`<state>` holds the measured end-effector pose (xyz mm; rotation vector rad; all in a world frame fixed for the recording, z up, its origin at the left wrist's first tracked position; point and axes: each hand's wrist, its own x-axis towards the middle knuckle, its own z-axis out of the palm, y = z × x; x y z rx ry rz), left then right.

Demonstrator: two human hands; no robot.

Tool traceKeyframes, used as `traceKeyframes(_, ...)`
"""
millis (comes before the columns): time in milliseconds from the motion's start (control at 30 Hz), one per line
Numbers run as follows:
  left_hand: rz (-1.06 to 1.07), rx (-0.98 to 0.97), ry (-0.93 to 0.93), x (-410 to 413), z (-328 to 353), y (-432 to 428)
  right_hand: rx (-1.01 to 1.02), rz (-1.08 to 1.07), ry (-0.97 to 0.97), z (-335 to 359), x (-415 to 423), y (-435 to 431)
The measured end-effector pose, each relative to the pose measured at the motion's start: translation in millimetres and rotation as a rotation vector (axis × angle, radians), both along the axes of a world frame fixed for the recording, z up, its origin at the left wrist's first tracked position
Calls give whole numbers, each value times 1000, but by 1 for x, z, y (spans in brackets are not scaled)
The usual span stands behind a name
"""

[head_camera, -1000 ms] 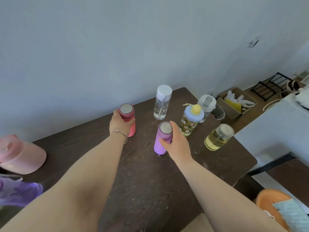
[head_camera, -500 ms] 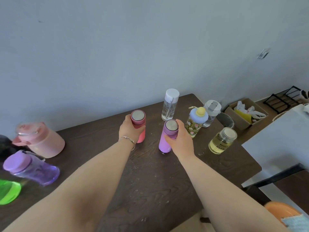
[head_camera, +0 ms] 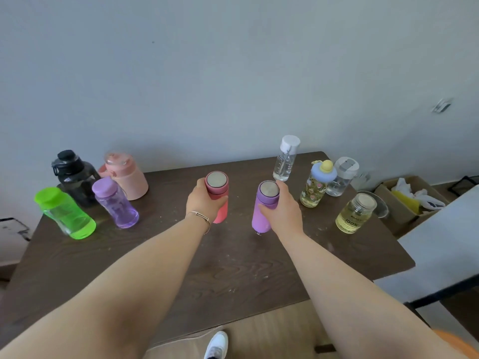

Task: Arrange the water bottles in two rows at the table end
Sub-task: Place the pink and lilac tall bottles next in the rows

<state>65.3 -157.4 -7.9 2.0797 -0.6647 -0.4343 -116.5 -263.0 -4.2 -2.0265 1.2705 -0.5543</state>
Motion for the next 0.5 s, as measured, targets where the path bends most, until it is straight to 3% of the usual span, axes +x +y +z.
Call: traceKeyframes(500, 203, 8, -13, 59, 4, 140, 10, 126, -7, 12, 67, 90)
